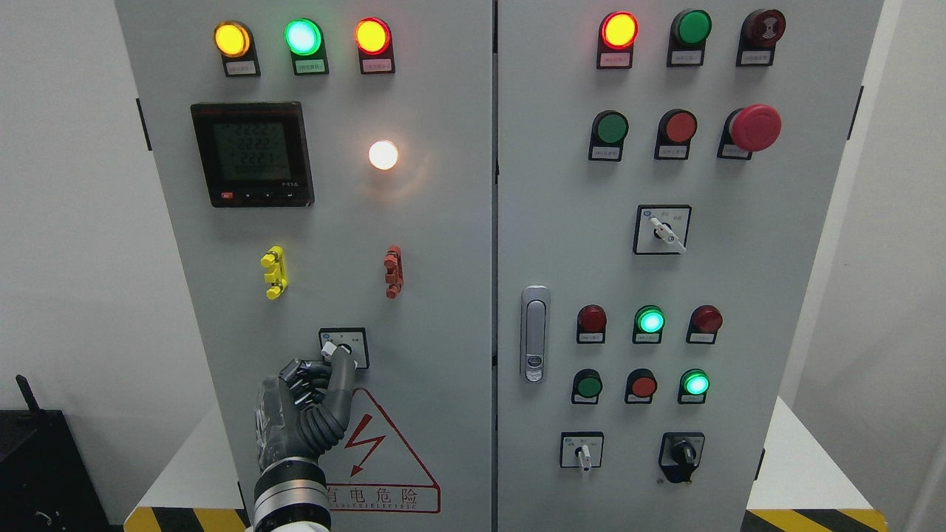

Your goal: Turn on light switch 1

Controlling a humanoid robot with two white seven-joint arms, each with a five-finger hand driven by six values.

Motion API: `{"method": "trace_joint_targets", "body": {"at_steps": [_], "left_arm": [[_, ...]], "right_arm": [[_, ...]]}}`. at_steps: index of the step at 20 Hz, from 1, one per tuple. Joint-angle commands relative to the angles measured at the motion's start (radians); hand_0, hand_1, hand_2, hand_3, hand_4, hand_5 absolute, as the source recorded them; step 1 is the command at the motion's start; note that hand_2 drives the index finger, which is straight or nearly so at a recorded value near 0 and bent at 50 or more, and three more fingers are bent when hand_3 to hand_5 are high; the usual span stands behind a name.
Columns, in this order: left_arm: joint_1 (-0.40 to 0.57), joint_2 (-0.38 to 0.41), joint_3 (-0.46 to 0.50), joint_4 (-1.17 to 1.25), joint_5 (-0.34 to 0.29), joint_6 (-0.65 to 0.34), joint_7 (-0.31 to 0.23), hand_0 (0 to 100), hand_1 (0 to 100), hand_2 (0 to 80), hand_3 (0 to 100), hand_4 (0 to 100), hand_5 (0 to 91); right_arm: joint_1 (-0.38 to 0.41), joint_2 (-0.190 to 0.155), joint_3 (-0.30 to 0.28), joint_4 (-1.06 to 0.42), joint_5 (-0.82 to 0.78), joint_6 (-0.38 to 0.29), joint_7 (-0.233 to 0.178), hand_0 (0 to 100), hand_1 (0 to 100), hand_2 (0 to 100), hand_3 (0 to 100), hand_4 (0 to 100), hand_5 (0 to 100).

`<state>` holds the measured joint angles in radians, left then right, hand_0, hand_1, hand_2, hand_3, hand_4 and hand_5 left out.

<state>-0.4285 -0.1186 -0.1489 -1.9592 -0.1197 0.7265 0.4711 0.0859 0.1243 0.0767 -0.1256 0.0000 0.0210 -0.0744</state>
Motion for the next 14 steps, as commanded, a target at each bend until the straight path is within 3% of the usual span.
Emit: {"method": "trace_joint_targets", "body": {"at_steps": [1, 8, 14], "left_arm": [[0.001, -0.001, 0.000, 0.000, 0.000, 0.002, -0.003, 63, 51, 61.6, 83, 92, 88.1], [-0.001, -0.001, 0.000, 0.000, 0.002, 0.002, -0.005, 51, 48, 62.4, 83, 92, 88.0], [-0.001, -0.001, 0.000, -0.001, 0.002, -0.001, -0.005, 48, 47, 63.4, 84, 92, 88.0]], "right_arm": [[0.000, 0.000, 0.000, 0.000, -0.025, 0.001, -0.001, 0, 0, 0, 0, 0, 0], [0.000, 0.000, 0.000, 0.000, -0.025, 0.001, -0.001, 0, 0, 0, 0, 0, 0], [0.000, 0.000, 0.000, 0.000, -0.025, 0.001, -0.001, 0, 0, 0, 0, 0, 0]]}}
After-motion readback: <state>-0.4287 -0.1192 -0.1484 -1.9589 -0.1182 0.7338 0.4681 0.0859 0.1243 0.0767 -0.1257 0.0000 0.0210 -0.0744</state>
